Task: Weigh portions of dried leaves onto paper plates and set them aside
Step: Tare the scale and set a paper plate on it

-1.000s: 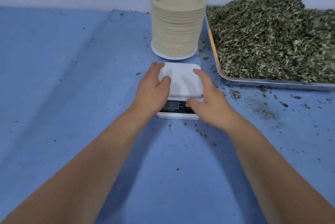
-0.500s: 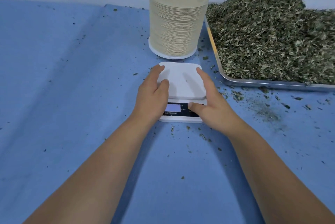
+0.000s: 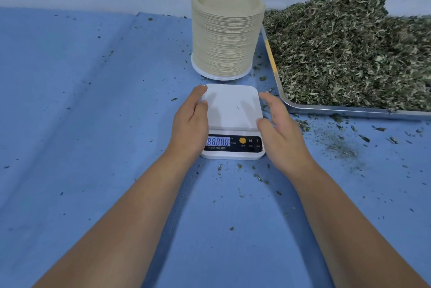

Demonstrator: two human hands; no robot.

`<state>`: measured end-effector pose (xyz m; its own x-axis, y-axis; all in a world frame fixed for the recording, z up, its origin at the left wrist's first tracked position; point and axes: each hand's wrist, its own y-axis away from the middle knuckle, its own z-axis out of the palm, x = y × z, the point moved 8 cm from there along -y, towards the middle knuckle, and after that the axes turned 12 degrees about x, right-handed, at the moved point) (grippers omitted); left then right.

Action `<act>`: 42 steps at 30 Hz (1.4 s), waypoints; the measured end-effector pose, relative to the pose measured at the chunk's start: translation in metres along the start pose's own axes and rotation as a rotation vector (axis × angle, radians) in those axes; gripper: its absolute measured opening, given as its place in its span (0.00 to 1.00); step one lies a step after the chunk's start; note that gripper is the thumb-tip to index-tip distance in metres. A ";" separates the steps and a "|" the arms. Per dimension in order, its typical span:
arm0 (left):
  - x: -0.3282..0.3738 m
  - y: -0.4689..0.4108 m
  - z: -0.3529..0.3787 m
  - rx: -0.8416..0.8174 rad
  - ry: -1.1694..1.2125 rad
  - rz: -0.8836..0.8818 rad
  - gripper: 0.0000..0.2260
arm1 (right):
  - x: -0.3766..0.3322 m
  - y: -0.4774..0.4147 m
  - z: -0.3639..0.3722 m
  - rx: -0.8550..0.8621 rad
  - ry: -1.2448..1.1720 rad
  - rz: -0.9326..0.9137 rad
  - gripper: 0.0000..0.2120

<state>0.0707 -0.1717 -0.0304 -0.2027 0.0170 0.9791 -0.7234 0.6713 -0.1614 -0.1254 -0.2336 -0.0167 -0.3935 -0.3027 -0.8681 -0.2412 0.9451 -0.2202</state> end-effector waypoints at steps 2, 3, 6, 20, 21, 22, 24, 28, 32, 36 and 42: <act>0.001 0.000 0.000 0.000 -0.003 0.012 0.19 | 0.000 0.001 -0.002 0.016 -0.003 -0.017 0.25; 0.002 0.000 0.000 0.003 -0.007 0.021 0.19 | 0.001 0.001 -0.003 0.026 -0.010 -0.022 0.24; 0.009 0.001 0.000 -0.003 -0.045 0.087 0.19 | 0.003 0.003 -0.007 0.055 -0.041 -0.015 0.23; 0.158 -0.098 0.078 -0.111 -0.893 0.897 0.20 | 0.000 0.000 -0.010 0.104 -0.075 -0.101 0.17; 0.160 -0.107 0.084 -0.125 -0.972 0.879 0.18 | 0.001 -0.001 -0.010 0.116 -0.071 -0.102 0.17; 0.160 -0.114 0.088 -0.137 -1.037 0.843 0.15 | 0.003 -0.002 -0.011 0.128 -0.070 -0.096 0.17; 0.158 -0.121 0.092 -0.145 -1.105 0.795 0.12 | 0.007 -0.004 -0.012 0.135 -0.063 -0.082 0.17; 0.160 -0.124 0.097 -0.159 -1.128 0.748 0.11 | 0.007 -0.005 -0.010 0.123 -0.069 -0.075 0.16; 0.166 -0.127 0.096 -0.146 -1.078 0.702 0.10 | 0.009 -0.005 -0.009 0.115 -0.075 -0.077 0.16; 0.176 -0.128 0.093 -0.135 -1.052 0.699 0.08 | 0.009 -0.006 -0.009 0.112 -0.089 -0.075 0.16; 0.179 -0.129 0.085 -0.130 -1.049 0.670 0.08 | 0.007 -0.004 -0.008 0.106 -0.060 -0.099 0.16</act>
<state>0.0717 -0.3177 0.1552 -0.9762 -0.1746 0.1289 -0.2164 0.8281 -0.5172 -0.1344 -0.2406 -0.0180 -0.3179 -0.3902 -0.8641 -0.1797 0.9197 -0.3492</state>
